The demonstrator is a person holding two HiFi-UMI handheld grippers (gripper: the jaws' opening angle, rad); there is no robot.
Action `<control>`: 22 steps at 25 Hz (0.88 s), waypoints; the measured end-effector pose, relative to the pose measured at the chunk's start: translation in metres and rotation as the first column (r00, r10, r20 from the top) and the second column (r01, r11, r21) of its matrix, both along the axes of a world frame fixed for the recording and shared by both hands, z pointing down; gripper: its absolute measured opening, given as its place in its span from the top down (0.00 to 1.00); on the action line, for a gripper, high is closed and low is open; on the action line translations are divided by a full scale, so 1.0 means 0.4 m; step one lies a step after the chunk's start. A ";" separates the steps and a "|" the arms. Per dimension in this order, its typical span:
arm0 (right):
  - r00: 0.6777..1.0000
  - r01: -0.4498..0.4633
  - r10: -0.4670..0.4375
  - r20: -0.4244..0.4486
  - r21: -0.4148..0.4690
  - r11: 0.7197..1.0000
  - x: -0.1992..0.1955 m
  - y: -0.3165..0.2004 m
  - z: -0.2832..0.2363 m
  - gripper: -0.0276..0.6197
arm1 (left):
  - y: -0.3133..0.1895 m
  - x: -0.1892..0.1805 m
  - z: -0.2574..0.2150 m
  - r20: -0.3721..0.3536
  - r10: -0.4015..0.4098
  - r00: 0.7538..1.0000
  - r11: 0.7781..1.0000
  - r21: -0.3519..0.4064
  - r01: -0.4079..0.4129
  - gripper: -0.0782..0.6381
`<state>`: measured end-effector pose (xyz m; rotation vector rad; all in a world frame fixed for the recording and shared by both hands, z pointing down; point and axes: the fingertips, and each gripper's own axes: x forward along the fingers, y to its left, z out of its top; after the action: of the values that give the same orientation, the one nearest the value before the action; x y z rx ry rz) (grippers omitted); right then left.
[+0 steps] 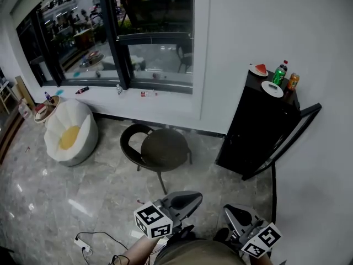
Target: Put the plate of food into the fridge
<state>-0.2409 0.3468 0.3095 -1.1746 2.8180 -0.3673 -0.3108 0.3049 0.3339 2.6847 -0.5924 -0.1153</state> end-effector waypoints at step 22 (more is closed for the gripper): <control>0.994 -0.052 0.054 0.097 -0.026 0.998 0.220 -0.119 0.011 0.92 | -0.102 0.188 -0.021 0.058 -0.018 0.998 1.000 0.024 0.016 0.87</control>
<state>-0.1529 0.2993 0.3138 -1.1987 2.7011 -0.4425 -0.2358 0.2641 0.3257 2.7144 -0.6357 -0.0494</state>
